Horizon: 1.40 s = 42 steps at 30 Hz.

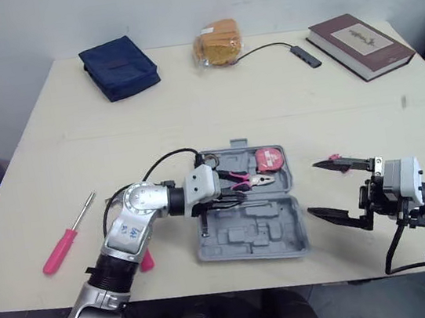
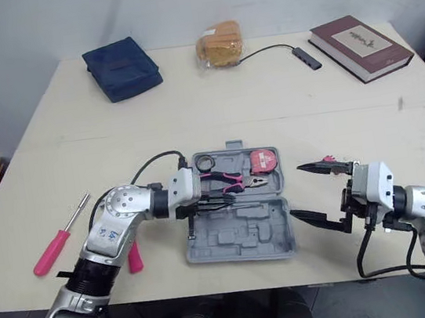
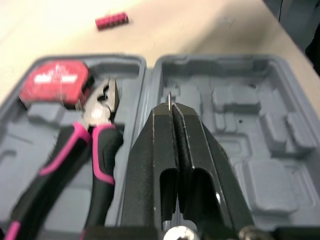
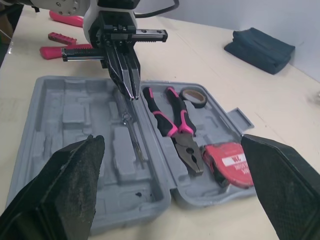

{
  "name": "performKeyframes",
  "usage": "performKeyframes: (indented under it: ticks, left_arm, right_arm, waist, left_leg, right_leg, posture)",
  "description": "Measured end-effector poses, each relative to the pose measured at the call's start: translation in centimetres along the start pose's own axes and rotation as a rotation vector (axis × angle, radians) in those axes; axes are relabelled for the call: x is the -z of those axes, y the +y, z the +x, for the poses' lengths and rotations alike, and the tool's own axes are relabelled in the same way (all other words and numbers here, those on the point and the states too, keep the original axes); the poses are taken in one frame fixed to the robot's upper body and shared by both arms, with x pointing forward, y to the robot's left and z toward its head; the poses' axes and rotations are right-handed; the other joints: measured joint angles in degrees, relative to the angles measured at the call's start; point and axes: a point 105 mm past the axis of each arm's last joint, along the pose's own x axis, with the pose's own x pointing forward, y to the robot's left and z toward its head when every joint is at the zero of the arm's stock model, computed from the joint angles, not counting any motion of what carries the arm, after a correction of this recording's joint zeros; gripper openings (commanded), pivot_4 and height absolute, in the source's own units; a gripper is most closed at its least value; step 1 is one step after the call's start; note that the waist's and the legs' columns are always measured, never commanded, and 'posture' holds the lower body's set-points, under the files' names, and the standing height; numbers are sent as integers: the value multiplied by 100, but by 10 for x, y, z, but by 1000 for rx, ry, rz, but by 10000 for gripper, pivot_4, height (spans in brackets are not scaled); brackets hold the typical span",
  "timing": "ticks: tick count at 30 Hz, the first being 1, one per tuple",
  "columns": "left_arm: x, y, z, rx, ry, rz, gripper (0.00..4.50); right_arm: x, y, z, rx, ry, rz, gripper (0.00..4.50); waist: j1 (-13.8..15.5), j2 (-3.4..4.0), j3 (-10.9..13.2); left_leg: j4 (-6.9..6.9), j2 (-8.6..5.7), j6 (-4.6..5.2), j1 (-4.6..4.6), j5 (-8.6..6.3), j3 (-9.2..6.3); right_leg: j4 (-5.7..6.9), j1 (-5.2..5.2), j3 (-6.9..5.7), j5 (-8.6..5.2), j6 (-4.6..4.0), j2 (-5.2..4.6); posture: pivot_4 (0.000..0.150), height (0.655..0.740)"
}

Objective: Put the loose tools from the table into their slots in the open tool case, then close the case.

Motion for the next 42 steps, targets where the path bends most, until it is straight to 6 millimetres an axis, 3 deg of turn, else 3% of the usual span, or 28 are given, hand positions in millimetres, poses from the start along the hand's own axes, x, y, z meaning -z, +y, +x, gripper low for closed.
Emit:
performKeyframes:
  ticks: [10,33,38,40,42]
  left_arm:
    - [19,-5,1,-7,98,-64,311]
    - [22,-9,11,-36,273,-117,311]
    - [17,-3,5,-88,122,-77,311]
    - [0,8,-7,-123,33,-56,311]
    - [-24,21,-34,-152,-40,20,8662]
  right_arm:
    - [5,-1,-3,13,5,3,45000]
    - [9,3,-4,8,4,4,45000]
    - [11,5,-8,6,13,8,45000]
    - [11,5,-15,-1,31,6,45000]
    - [12,0,-35,10,85,1,45000]
  waist:
    - [-6,0,0]
    - [-1,-1,-85]
    - [-2,-4,-84]
    - [1,-6,-79]
    - [0,-7,-78]
  left_leg:
    - [0,2,0,1,0,0]
    - [-1,3,-1,18,-1,-2]
    - [-1,3,-1,3,-2,-4]
    - [-1,2,-1,1,-2,-5]
    - [-1,1,-1,3,-2,-5]
  right_leg:
    - [1,0,1,0,0,1]
    - [-18,12,5,-1,-3,-4]
    - [-17,0,12,-4,-7,-19]
    - [-15,-2,9,-4,-7,-20]
    - [-18,2,0,-4,-7,-20]
  posture:
    - [1500,7400]
    - [1500,7400]
    - [1500,7400]
    - [1500,7400]
    - [1500,7400]
